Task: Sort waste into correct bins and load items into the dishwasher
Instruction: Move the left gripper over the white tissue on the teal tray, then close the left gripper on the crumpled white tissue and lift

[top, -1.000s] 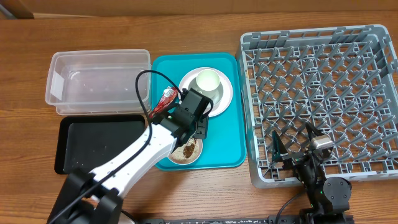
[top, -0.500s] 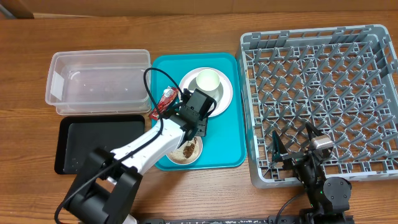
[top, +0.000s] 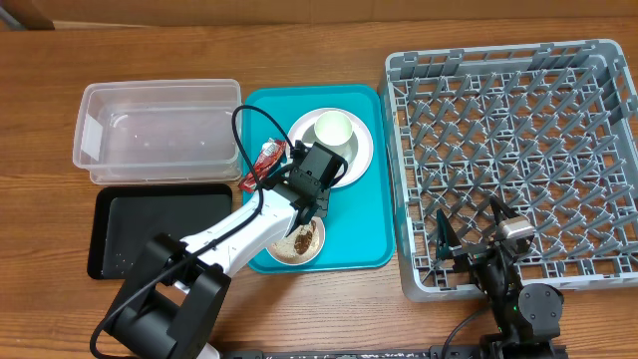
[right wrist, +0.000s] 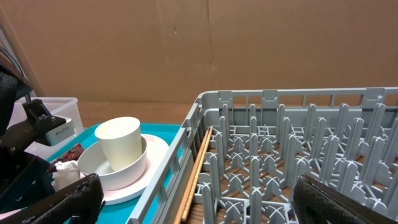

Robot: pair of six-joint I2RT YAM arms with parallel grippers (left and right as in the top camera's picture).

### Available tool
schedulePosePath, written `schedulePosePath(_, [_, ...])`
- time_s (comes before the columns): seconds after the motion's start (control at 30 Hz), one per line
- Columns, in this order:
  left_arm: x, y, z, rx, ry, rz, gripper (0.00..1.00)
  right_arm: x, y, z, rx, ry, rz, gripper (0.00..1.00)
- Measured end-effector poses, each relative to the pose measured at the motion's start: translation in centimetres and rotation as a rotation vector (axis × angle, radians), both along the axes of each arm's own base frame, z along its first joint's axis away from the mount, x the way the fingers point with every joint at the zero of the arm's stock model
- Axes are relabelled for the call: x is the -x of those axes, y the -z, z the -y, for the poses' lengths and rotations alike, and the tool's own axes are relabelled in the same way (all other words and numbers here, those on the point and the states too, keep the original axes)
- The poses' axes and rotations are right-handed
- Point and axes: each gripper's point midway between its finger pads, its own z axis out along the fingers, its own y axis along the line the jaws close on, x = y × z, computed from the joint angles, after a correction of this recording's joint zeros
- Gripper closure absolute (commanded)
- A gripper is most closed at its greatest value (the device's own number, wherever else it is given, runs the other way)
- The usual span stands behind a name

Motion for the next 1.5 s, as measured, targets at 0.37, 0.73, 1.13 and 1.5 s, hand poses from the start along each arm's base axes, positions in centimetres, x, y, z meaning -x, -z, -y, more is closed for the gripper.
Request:
schedulePosePath(0.37, [-0.7, -1.5, 0.4, -0.008, 0.012, 0.004, 0.96, 0.0, 0.0, 0.0, -0.001, 0.0, -0.001, 0.0])
schedulePosePath(0.73, [-0.9, -3.0, 0.5, 0.0, 0.015, 0.026, 0.29, 0.0, 0.0, 0.0, 0.0, 0.0, -0.001, 0.0])
schedulePosePath(1.13, [-1.3, -2.3, 0.8, 0.002, 0.017, 0.03, 0.32, 0.0, 0.0, 0.0, -0.001, 0.0, -0.001, 0.0])
schedulePosePath(1.5, [-1.1, 1.1, 0.5, -0.049, 0.031, -0.035, 0.79, 0.0, 0.0, 0.0, 0.0, 0.0, 0.0, 0.0])
